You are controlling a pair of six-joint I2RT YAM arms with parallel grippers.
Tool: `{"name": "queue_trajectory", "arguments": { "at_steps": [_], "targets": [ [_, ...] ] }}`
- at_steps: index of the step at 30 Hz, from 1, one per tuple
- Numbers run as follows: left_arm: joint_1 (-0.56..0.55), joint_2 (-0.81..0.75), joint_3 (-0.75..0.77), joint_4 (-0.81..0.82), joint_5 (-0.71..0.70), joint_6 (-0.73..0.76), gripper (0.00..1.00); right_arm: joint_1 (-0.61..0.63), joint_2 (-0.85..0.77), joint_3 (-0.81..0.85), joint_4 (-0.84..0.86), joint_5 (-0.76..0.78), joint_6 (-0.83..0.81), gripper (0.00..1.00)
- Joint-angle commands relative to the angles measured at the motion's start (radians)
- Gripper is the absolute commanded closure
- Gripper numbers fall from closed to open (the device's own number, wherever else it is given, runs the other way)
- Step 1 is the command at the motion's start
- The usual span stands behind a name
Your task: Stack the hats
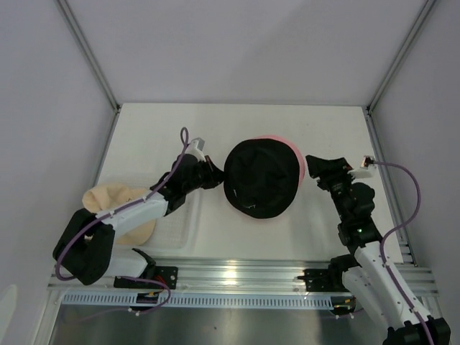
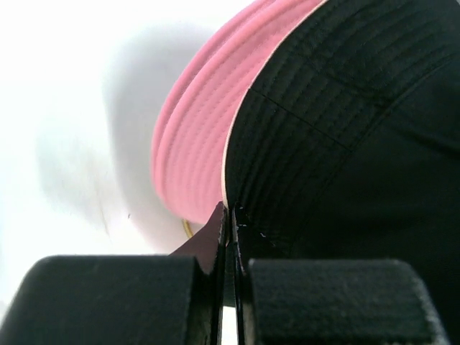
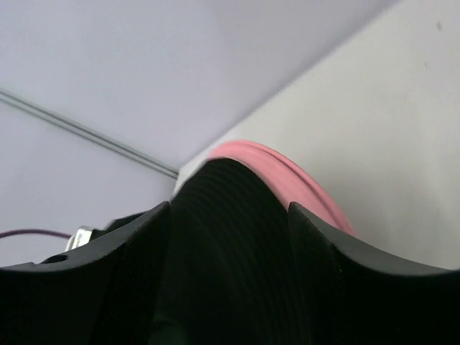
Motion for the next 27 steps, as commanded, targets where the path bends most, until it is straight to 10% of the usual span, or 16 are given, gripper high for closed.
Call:
{"name": "queue_trajectory", "arguments": {
  "at_steps": [1,14,27],
  "targets": [
    [0.020,0.000,0.165,-0.104,0.089,0.136,0.99,-0.004,-0.050,0.079,0.005,0.032,-0.115,0.31],
    [0.055,0.215,0.404,-0.232,0.265,0.162,0.99,-0.010,0.485,0.255,0.160,-0.361,-0.162,0.34],
    [0.100,0.239,0.468,-0.284,0.279,0.178,0.99,-0.058,0.477,0.220,0.126,-0.431,-0.138,0.35]
  ]
}}
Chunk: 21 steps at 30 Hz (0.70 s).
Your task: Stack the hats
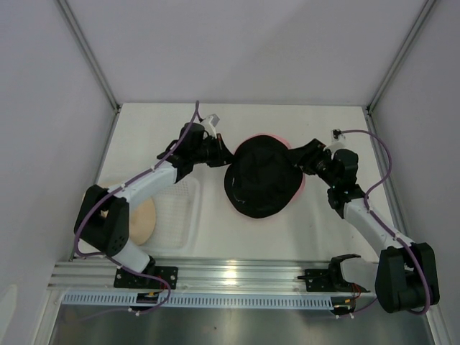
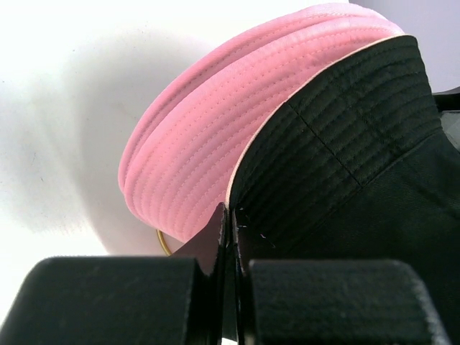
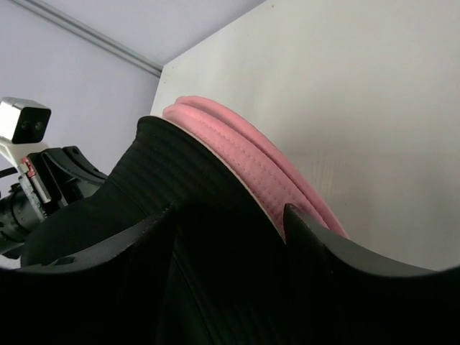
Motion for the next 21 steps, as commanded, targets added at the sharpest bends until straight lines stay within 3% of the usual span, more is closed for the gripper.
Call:
{"name": "queue_trajectory", "arguments": {
  "at_steps": [1,7,12,13,16,17,18,21],
  "targets": [
    [0.021,0.006,0.046,0.006,0.015,0.021,0.99,-0.030,-0.027,-0.020,0.026,-0.088,0.025,0.35],
    [0.027,0.025,0.065,0.006,0.033,0.019,0.99,-0.037,-0.008,-0.068,0.090,-0.128,0.089,0.28],
    [0.029,0.037,0.065,0.018,0.039,0.005,0.99,-0.038,-0.006,-0.079,0.123,-0.175,0.119,0.30],
    [0.029,0.037,0.065,0.018,0.041,0.004,0.99,-0.040,-0.009,-0.081,0.123,-0.175,0.119,0.34],
    [0.028,0.040,0.068,0.023,0.041,-0.001,0.99,-0.040,-0.029,-0.093,0.119,-0.165,0.122,0.63],
    [0.027,0.041,0.068,0.026,0.038,-0.004,0.99,-0.040,-0.035,-0.096,0.115,-0.146,0.117,0.87],
    [0.027,0.043,0.072,0.026,0.035,-0.005,0.99,-0.041,-0.037,-0.099,0.103,-0.138,0.114,0.98],
    [0.029,0.051,0.085,0.012,0.019,-0.001,0.99,-0.046,-0.024,-0.107,0.066,-0.075,0.094,1.00]
  ]
}}
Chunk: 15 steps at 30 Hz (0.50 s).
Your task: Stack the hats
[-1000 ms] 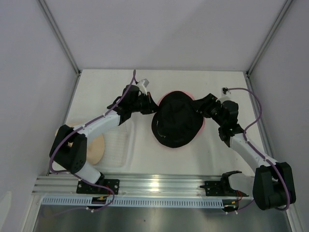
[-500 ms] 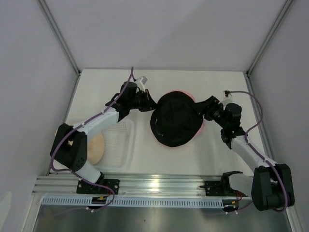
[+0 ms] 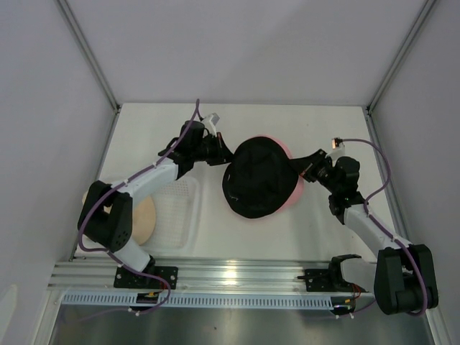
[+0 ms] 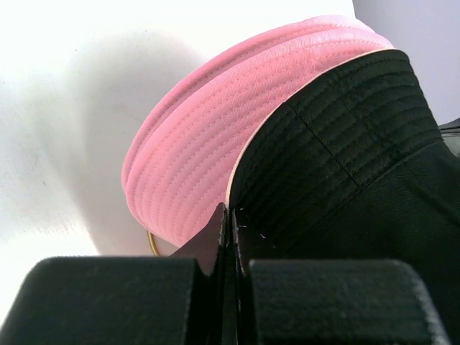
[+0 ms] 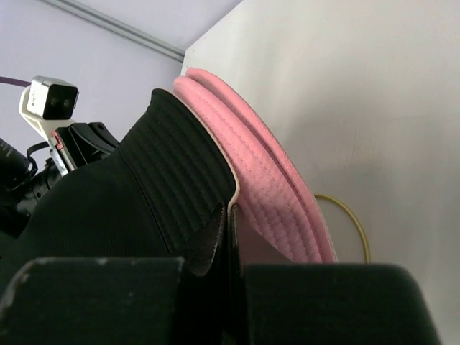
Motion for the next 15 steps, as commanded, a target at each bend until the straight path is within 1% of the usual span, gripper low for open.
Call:
{"name": "queue_trajectory", "arguments": {
  "at_steps": [1,6,8,11,15],
  "targets": [
    [0.006,0.014,0.067,0.016,-0.024,0.003,0.99,-0.007,-0.003,-0.023,-0.020,0.086,-0.025,1.00],
    [0.006,0.017,0.063,-0.002,-0.104,0.007,0.99,-0.035,0.057,-0.011,-0.108,0.195,-0.061,1.00],
    [0.004,0.013,0.032,0.019,-0.134,-0.004,0.99,-0.036,0.080,0.011,-0.159,0.238,-0.078,1.00],
    [0.006,0.024,0.006,0.018,-0.182,-0.010,0.99,-0.036,0.131,0.035,-0.225,0.258,-0.103,1.00],
    [0.004,0.031,-0.017,0.021,-0.194,-0.012,0.99,-0.036,0.162,0.011,-0.247,0.247,-0.105,1.00]
  ]
}}
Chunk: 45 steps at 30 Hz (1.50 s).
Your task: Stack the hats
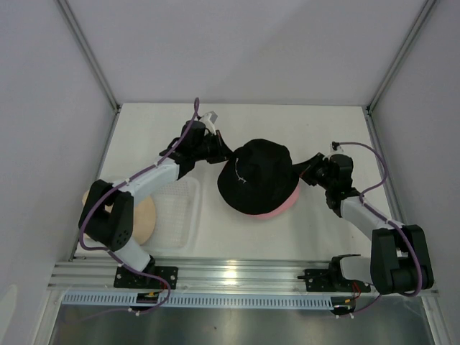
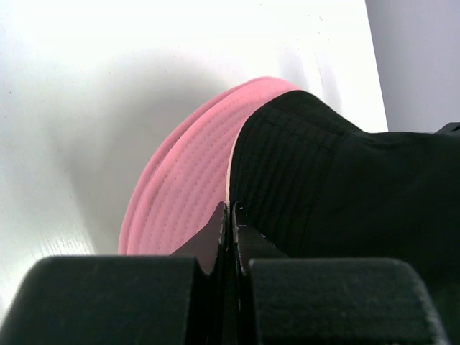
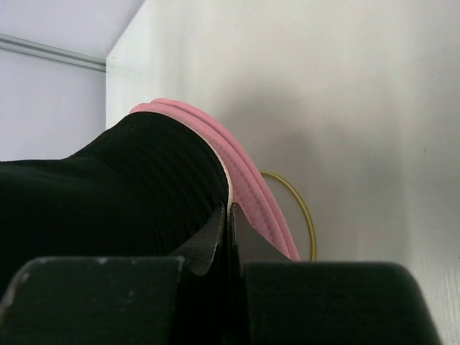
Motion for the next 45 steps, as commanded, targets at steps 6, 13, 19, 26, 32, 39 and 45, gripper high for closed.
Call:
{"name": "queue_trajectory", "arguments": {
  "at_steps": [6,13,19,26,32,39,45],
  "targets": [
    [0.009,-0.034,-0.046,-0.032,-0.112,-0.001,0.88,-0.018,-0.032,-0.052,-0.178,0.104,-0.051,1.00],
    [0.051,-0.250,-0.083,-0.047,-0.086,-0.056,0.22,-0.017,-0.164,-0.078,-0.236,0.140,-0.036,1.00],
    [0.100,-0.453,-0.235,0.045,-0.040,-0.235,0.03,-0.014,-0.292,-0.161,-0.222,0.190,0.048,1.00],
    [0.045,-0.577,-0.531,0.337,0.000,-0.464,0.16,0.028,-0.335,-0.213,-0.230,0.258,0.079,1.00],
    [-0.023,-0.518,-0.589,0.543,-0.028,-0.567,0.25,0.052,-0.330,-0.216,-0.227,0.267,0.085,1.00],
    [-0.064,-0.379,-0.547,0.629,0.001,-0.620,0.38,0.054,-0.358,-0.207,-0.245,0.282,0.085,1.00],
    [-0.069,-0.294,-0.553,0.701,0.006,-0.648,0.89,0.052,-0.359,-0.206,-0.250,0.287,0.082,1.00]
  ]
}}
